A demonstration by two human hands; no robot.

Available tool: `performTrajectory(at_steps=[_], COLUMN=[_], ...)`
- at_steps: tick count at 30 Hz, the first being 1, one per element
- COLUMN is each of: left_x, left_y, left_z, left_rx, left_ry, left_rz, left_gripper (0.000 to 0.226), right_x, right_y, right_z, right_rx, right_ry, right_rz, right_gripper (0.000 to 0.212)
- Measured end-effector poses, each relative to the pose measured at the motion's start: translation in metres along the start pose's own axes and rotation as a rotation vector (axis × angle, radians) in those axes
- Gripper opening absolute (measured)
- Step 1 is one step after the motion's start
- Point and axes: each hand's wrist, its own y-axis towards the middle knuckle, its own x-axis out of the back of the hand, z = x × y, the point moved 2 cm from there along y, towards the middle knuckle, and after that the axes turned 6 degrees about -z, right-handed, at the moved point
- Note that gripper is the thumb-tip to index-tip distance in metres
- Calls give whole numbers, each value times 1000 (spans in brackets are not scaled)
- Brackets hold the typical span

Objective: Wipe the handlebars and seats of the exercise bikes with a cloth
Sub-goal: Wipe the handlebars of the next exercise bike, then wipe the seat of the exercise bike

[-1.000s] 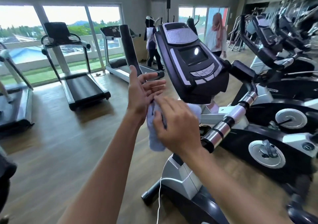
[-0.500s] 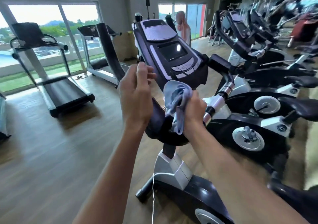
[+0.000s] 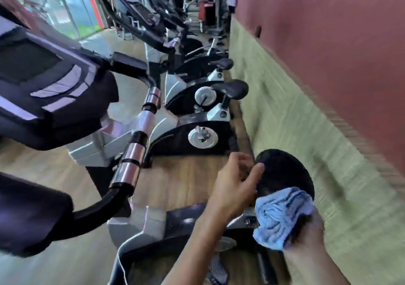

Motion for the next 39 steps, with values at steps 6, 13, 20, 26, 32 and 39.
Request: performTrajectory(at_steps=[6,13,20,26,32,39], left_x=[-95,-137,-172,-179,-197,-226], left_y=[1,48,100,151,187,202], left_z=[29,38,51,62,47,71], left_rx=[229,129,232,-127,-160,191], left_ry=[34,-127,-210,106,352,214], left_rz=[461,241,211,310,674,697], left_gripper=[70,17,41,83,60,74], right_x=[31,50,54,58,57,69], right_y=[14,52,109,152,173,204], right_z=[26,60,111,146,174,193], right_rx=[62,300,420,404,359,444], right_ry=[133,-398,-615,-773,-968,-1008], right_rz=[-234,-171,-123,-74,73,16], right_gripper=[44,35,40,38,42,39])
